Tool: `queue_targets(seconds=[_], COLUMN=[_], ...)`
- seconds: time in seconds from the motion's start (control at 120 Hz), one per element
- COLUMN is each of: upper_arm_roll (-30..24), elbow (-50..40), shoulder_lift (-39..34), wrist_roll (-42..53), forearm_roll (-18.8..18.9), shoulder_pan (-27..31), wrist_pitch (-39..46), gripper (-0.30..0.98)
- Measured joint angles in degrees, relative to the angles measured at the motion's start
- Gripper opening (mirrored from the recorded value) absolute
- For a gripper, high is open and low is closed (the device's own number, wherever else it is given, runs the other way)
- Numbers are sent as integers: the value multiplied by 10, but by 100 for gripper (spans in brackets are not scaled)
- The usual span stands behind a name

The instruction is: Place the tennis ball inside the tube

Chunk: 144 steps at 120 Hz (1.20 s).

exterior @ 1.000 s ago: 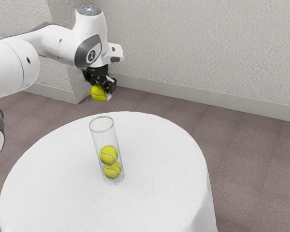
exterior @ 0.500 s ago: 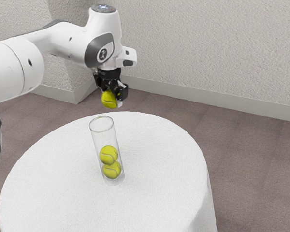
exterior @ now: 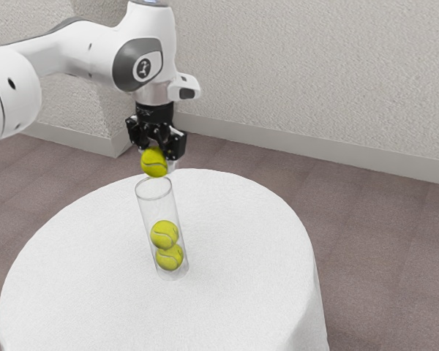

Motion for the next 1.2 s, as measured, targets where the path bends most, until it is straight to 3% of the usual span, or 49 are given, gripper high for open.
queue_targets(seconds=[0.433,0.783,1.067,1.1,1.15,1.2], upper_arm_roll=[37,26,30,67,167,209], elbow=[-6,-1,21,32,31,30], shoulder_lift=[-27,-25,-26,-29,-58,-69], wrist_roll=[-107,-154,-157,-144,-121,-99], forearm_roll=[-5,-8,-7,-8,-6,-5], shoulder_pan=[-59,-26,-23,-37,-99,-110], wrist_pitch=[-74,-89,-88,-81,-66,-54], gripper=[34,36,59,61,62,64])
